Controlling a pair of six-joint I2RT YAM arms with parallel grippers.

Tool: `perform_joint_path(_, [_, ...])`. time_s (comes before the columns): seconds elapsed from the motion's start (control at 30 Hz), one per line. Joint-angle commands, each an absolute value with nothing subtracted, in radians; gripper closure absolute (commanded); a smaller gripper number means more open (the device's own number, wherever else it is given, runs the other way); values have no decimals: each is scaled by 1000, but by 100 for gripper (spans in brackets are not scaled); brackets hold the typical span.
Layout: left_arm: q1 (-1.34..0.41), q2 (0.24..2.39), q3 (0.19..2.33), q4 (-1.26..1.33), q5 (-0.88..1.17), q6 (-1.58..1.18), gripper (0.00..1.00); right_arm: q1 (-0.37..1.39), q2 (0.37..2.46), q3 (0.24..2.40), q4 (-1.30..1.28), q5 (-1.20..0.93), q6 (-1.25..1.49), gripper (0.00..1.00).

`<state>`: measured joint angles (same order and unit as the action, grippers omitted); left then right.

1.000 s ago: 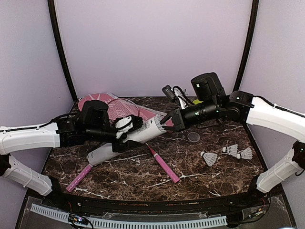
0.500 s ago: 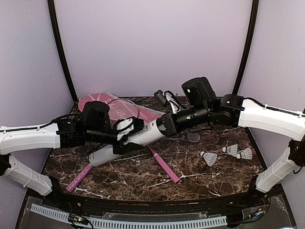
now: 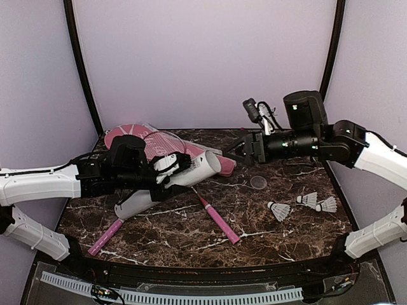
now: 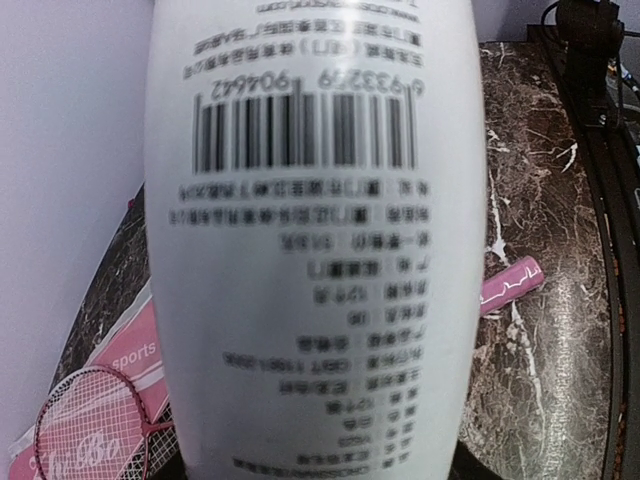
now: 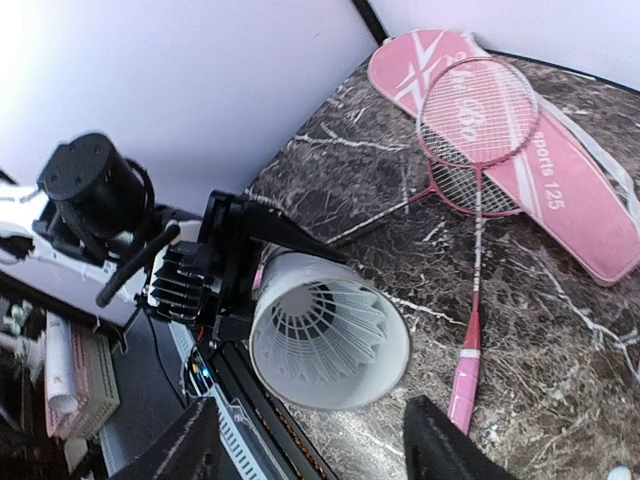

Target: Pack up the badminton gear

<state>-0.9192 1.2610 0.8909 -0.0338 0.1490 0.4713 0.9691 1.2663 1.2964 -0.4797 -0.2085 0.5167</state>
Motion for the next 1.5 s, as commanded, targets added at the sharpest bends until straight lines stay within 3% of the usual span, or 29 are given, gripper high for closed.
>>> perform_joint_path(0.0, [-917, 1242, 874, 8, 63, 477, 44, 865, 1150, 1232, -543, -50, 648, 33])
perform_joint_path(0.2, [-916, 1219, 855, 42, 16, 480, 44, 709, 1049, 1048, -695, 129, 882, 32])
perform_joint_path(0.37, [-917, 1216, 857, 41, 23, 480, 44, 640, 932, 760, -602, 111, 1019, 32])
perform_joint_path(0.57, [-919, 1215, 859, 37, 34, 479, 44, 607, 901, 573, -472, 65, 1076, 36])
perform_joint_path(1.0, [-923, 1210, 859, 32, 39, 486, 44, 604, 988, 506, -353, 66, 1111, 57])
perform_joint_path(1.47, [-926, 1212, 859, 31, 42, 489, 44, 603, 892, 483, -459, 180, 1169, 56])
